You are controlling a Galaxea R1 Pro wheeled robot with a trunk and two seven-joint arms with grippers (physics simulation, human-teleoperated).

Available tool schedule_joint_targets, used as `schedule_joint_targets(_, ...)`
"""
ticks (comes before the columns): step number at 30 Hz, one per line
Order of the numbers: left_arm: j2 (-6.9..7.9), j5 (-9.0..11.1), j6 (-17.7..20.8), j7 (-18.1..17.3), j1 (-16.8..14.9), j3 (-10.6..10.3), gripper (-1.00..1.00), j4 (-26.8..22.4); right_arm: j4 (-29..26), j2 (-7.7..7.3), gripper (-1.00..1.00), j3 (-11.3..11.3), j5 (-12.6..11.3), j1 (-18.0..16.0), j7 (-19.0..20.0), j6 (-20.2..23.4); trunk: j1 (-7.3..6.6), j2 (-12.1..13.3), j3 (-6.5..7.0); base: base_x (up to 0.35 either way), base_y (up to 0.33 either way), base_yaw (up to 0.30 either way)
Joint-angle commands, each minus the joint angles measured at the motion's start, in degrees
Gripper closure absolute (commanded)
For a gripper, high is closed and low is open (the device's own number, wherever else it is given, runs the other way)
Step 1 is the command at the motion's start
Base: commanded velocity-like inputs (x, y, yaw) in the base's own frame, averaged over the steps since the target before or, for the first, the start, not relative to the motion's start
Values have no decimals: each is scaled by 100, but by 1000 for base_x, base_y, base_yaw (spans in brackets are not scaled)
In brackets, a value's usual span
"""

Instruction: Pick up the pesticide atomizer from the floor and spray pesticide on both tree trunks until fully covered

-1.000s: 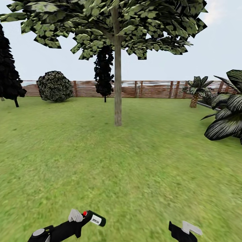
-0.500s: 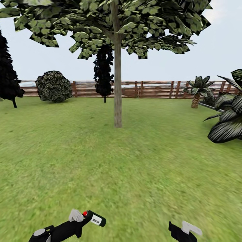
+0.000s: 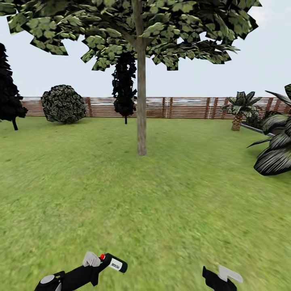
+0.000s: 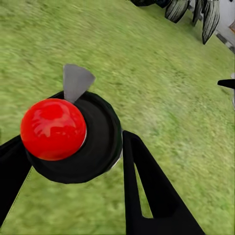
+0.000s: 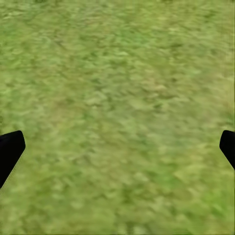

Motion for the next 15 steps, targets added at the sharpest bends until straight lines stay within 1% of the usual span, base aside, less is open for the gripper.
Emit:
schedule_joint_targets(1, 0, 5, -34, -19, -6, 5, 100, 6, 1, 3, -100, 15, -60, -5, 4, -28, 6, -10, -11, 346, 0, 0)
schedule_joint_targets(7, 0, 4, -34, -18, -6, 5, 100, 6, 39, 2, -100, 158, -67, -5, 4, -26, 6, -10, -11, 346, 0, 0)
schedule_joint_targets(15, -1, 4, -34, -18, -6, 5, 100, 6, 92, -4, -100, 211, -64, -5, 4, -27, 6, -10, -11, 346, 0, 0)
